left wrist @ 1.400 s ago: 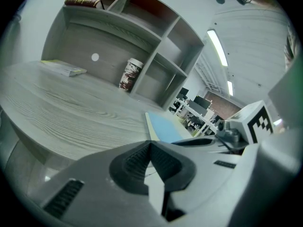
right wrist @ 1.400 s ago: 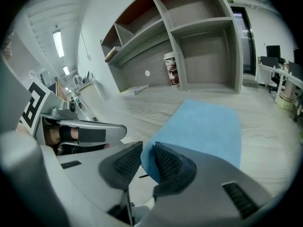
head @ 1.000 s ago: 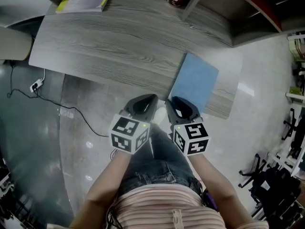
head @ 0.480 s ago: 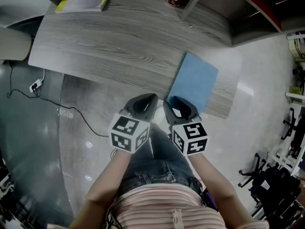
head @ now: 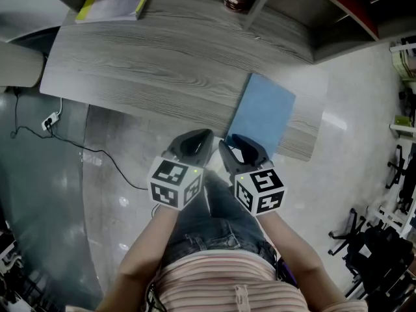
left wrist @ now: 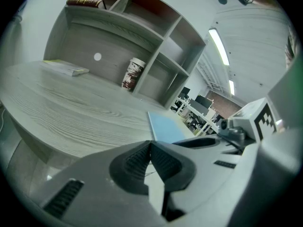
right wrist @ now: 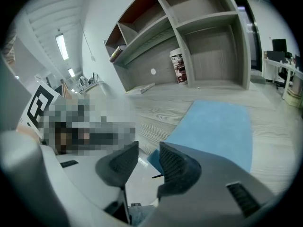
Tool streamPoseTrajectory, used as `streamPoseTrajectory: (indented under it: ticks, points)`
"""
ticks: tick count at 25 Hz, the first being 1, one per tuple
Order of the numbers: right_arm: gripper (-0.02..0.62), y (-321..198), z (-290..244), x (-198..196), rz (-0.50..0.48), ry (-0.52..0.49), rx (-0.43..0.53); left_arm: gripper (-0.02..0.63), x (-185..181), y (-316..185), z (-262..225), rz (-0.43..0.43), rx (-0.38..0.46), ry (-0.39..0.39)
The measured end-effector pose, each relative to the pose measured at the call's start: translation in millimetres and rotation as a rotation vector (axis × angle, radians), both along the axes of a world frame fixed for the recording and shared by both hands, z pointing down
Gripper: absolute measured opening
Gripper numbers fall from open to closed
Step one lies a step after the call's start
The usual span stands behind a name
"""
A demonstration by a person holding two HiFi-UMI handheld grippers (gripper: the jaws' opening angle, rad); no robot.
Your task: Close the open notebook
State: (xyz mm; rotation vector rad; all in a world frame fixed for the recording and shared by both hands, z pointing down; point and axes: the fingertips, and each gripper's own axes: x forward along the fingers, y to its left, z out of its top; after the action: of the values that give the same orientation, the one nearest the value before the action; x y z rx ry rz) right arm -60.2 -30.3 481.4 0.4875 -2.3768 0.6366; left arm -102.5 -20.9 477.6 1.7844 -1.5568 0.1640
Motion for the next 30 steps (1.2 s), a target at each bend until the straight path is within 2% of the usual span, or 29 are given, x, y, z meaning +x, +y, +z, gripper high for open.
streamPoseTrajectory:
  ticks: [9, 12, 22, 30]
  points:
    - [0.054, -9, -41, 8, 0.086, -0.138, 0.024, 0.012, 4, -3, -6, 0.058, 0.01, -0.022]
    - [0.044, -14, -54, 17, 0.131, -0.184, 0.031, 0.012, 7, -4, -8, 0.073, 0.012, -0.031]
    - [0.009, -17, -59, 47, 0.254, -0.199, 0.037, 0.012, 22, -16, -24, 0.16, 0.048, -0.061]
    - [0.009, -19, -67, 70, 0.314, -0.214, 0.088, 0.012, 45, -26, -35, 0.237, 0.073, -0.073]
